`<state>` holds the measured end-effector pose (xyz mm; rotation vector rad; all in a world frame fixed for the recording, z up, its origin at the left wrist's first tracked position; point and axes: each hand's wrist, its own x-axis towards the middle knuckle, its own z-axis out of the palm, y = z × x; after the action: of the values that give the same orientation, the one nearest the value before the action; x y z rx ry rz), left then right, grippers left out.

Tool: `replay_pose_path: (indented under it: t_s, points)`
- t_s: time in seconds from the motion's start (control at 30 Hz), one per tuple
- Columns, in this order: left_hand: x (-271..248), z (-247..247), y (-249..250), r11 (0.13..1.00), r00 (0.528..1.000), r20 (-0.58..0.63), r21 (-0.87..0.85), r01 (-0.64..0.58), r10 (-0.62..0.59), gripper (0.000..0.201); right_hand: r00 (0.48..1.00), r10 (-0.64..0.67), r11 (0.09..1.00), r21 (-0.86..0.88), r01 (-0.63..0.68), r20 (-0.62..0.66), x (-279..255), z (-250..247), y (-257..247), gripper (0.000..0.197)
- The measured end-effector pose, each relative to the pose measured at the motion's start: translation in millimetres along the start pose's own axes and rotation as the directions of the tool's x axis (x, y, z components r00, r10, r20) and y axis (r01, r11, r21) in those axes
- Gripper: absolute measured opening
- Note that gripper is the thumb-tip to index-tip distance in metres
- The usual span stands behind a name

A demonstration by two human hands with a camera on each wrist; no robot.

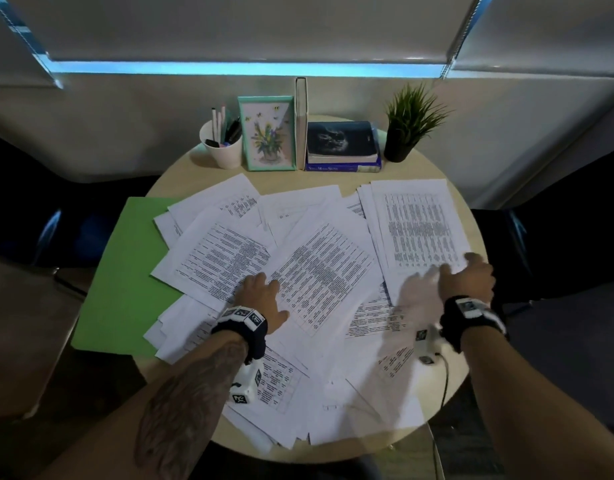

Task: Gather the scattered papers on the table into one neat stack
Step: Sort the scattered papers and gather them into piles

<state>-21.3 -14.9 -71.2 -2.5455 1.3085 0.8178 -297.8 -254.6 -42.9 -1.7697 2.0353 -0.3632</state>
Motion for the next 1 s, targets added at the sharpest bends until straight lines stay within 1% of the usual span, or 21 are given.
replay_pose_path:
  t_s: [0.03, 0.07, 0.13, 0.2, 0.3, 0.33, 0.37, 0.43, 0.47, 0.53, 0.6, 0.63, 0.67, 0.7, 0.77, 0.8, 0.83, 0.93, 1.0]
  points:
    - [3, 0, -1, 0.998, 1.0, -0.007, -0.059, 0.024, -0.025, 0.073, 0.997, -0.037, 0.993, 0.111, 0.028, 0.073, -20, 8, -6, 0.041]
    - [5, 1, -2, 0.992, 0.998, -0.006, -0.116, 0.054, -0.055, 0.076, 0.981, -0.061, 0.982, 0.185, 0.027, 0.186, -41, 18, -11, 0.034]
    - [8, 1, -3, 0.983, 0.996, 0.006, -0.162, 0.089, -0.089, 0.078, 0.921, -0.088, 0.977, 0.213, 0.006, 0.381, -82, 44, -20, 0.03]
    - [8, -2, -3, 0.988, 0.996, 0.02, -0.125, 0.092, -0.09, 0.074, 0.864, -0.041, 0.973, 0.215, -0.079, 0.501, -118, 66, -31, 0.038]
    - [7, -7, -6, 0.992, 0.996, 0.018, -0.098, 0.084, -0.083, 0.066, 0.815, 0.084, 0.939, 0.227, -0.257, 0.573, -147, 84, -43, 0.053]
    - [7, -7, -8, 0.991, 0.996, 0.026, -0.102, 0.082, -0.08, 0.066, 0.806, 0.116, 0.926, 0.229, -0.299, 0.58, -152, 87, -46, 0.058]
    - [8, -6, -10, 0.99, 0.996, 0.041, -0.113, 0.082, -0.078, 0.067, 0.809, 0.147, 0.923, 0.216, -0.32, 0.569, -156, 90, -48, 0.062]
    - [8, -6, -15, 0.984, 0.994, 0.078, -0.15, 0.091, -0.08, 0.071, 0.855, 0.199, 0.937, 0.162, -0.309, 0.479, -159, 91, -53, 0.072]
    - [8, -5, -17, 0.98, 0.992, 0.094, -0.17, 0.099, -0.084, 0.072, 0.864, 0.224, 0.934, 0.154, -0.322, 0.45, -160, 90, -57, 0.076]
    - [9, -6, -19, 0.974, 0.992, 0.104, -0.205, 0.098, -0.078, 0.075, 0.835, 0.264, 0.883, 0.227, -0.411, 0.483, -162, 89, -62, 0.08]
    - [9, -10, -21, 0.966, 0.993, 0.098, -0.245, 0.086, -0.064, 0.072, 0.802, 0.281, 0.837, 0.274, -0.473, 0.527, -161, 89, -62, 0.075]
    - [9, -10, -22, 0.961, 0.994, 0.093, -0.267, 0.075, -0.052, 0.068, 0.799, 0.282, 0.834, 0.276, -0.477, 0.531, -160, 90, -60, 0.07]
    - [10, -11, -23, 0.957, 0.995, 0.087, -0.284, 0.061, -0.037, 0.063, 0.813, 0.264, 0.843, 0.286, -0.456, 0.518, -160, 90, -58, 0.064]
    - [9, -12, -25, 0.956, 0.996, 0.086, -0.289, 0.055, -0.032, 0.058, 0.84, 0.234, 0.858, 0.302, -0.415, 0.49, -160, 90, -56, 0.055]
    - [10, -12, -27, 0.955, 0.996, 0.082, -0.293, 0.048, -0.025, 0.052, 0.896, 0.164, 0.876, 0.357, -0.325, 0.413, -164, 86, -56, 0.029]
    - [10, -11, -27, 0.954, 0.997, 0.076, -0.296, 0.045, -0.023, 0.051, 0.916, 0.132, 0.877, 0.386, -0.286, 0.379, -166, 82, -56, 0.018]
    - [10, -10, -26, 0.953, 0.997, 0.074, -0.298, 0.051, -0.03, 0.05, 0.933, 0.097, 0.874, 0.419, -0.247, 0.347, -169, 79, -56, 0.014]
    - [12, -9, -25, 0.945, 0.996, 0.074, -0.318, 0.07, -0.049, 0.054, 0.964, 0.005, 0.886, 0.446, -0.127, 0.265, -172, 77, -55, 0.02]
    - [14, -6, -26, 0.944, 0.991, 0.104, -0.312, 0.107, -0.078, 0.065, 0.972, -0.006, 0.902, 0.421, -0.096, 0.234, -172, 79, -53, 0.027]
